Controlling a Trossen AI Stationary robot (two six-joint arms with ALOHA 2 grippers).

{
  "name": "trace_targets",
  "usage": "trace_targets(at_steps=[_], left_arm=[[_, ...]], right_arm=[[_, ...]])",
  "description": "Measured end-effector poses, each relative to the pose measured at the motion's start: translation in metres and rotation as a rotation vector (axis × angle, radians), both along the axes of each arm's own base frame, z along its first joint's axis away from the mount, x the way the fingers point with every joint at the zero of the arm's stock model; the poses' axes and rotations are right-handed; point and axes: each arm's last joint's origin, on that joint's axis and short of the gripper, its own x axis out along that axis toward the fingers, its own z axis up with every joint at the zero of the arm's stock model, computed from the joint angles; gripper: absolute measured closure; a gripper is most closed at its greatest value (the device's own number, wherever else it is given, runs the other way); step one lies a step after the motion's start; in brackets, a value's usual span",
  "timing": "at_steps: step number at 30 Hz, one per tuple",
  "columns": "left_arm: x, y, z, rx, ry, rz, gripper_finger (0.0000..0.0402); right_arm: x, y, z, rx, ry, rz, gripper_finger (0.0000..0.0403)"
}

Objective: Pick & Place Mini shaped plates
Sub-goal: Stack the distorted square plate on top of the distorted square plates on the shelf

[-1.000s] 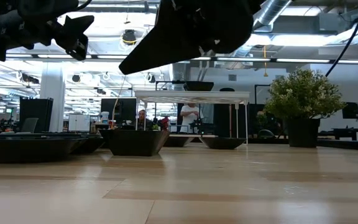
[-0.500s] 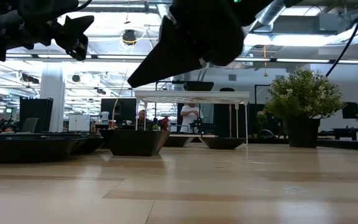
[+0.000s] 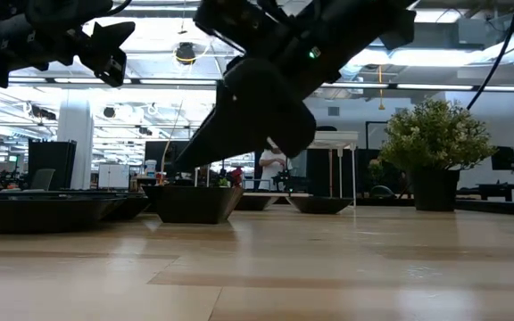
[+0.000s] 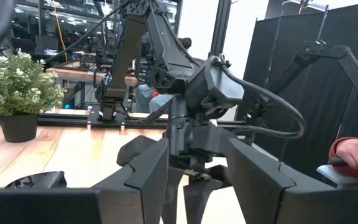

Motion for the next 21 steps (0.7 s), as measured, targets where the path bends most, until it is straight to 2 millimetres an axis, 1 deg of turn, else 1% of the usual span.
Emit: trace_targets(at_steps=[4,9,15,21], left_arm=[[0.0000,0.0000,0.0000,0.000,0.000,0.000,0.0238],[0.0000,0.0000,0.0000,-0.004,0.001,0.000,0.0238],[0.0000,0.0000,0.0002,-0.005,-0.001,0.000,0.0238],[0.0000,0.0000,0.0003,-0.018,0.003,0.001,0.0238]], right_arm=[[-0.0003,0.0008,-0.0001,0.006,0.005,0.010,0.0245],[-0.0007,0.0026,-0.0013,0.075,0.036,0.093,0.0258],[-0.0003,-0.0003,-0.0021,0.075,0.046,0.089,0.0271],[0.0000,-0.0040,-0.0030,0.072,0.058,0.080,0.0275]])
